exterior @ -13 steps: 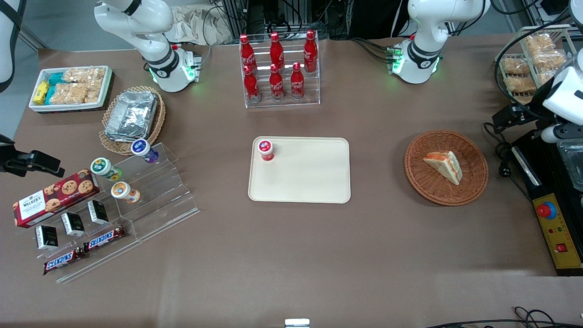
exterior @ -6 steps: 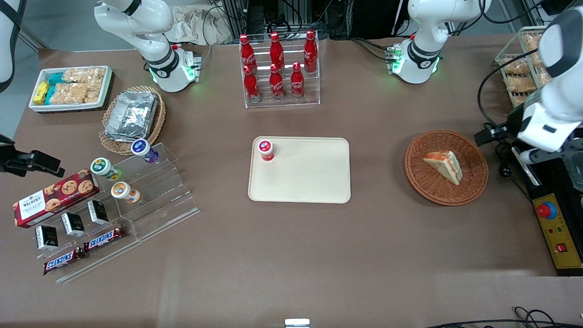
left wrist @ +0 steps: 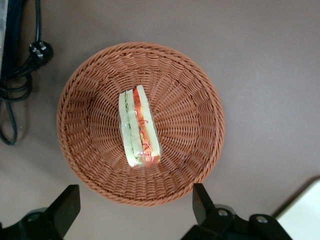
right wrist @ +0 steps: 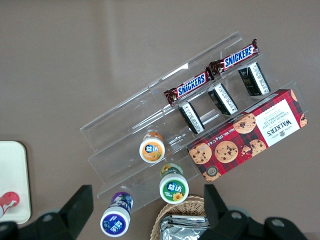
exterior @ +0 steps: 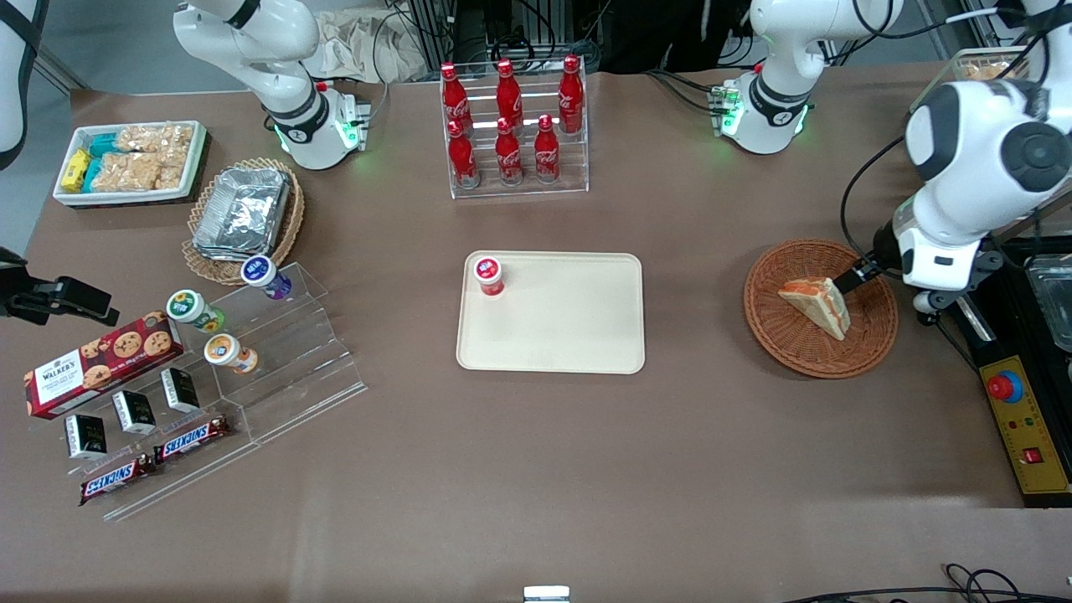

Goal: Place sandwich from basket to tray
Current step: 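Lower the left gripper and close it on the wrapped sandwich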

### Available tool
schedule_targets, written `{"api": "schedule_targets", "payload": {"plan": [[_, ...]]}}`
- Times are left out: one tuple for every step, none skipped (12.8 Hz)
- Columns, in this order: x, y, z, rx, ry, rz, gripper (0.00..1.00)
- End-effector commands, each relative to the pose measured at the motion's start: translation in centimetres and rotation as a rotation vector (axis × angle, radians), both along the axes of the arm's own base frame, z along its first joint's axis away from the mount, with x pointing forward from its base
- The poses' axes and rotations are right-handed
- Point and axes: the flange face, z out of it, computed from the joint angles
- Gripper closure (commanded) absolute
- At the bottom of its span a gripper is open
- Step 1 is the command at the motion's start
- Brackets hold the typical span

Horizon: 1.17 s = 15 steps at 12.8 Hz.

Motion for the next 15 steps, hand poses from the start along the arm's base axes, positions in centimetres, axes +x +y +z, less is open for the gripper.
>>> {"api": "schedule_targets", "payload": {"plan": [[-1.7, 0.5, -3.1, 0.002, -0.049, 0.115, 0.0], [-2.2, 0.5, -5.0, 0.001, -0.054, 0.14, 0.0], [-2.7, 0.5, -7.0, -0.002, -0.063, 0.147, 0.0], [-2.9, 0.6, -8.5, -0.007, -0.078, 0.153, 0.0], [-3.0, 0.5, -9.8, -0.01, -0.089, 0.153, 0.0], [-3.3, 0.6, -11.4, -0.011, -0.089, 0.154, 0.0], [-3.6, 0.9, -12.8, -0.012, -0.099, 0.16, 0.0], [-3.8, 1.1, -14.1, -0.013, -0.11, 0.165, 0.0], [-4.1, 1.2, -15.3, -0.013, -0.116, 0.165, 0.0], [-4.1, 1.2, -15.7, -0.014, -0.121, 0.164, 0.08], [-4.2, 1.5, -16.0, -0.012, -0.115, 0.17, 0.53], [-4.2, 2.3, -16.0, -0.009, -0.115, 0.182, 1.0], [-4.1, 2.5, -15.8, -0.009, -0.115, 0.187, 1.0], [-4.0, 2.5, -15.5, -0.009, -0.118, 0.19, 1.0], [-3.9, 2.6, -15.3, -0.009, -0.118, 0.192, 1.0]]}}
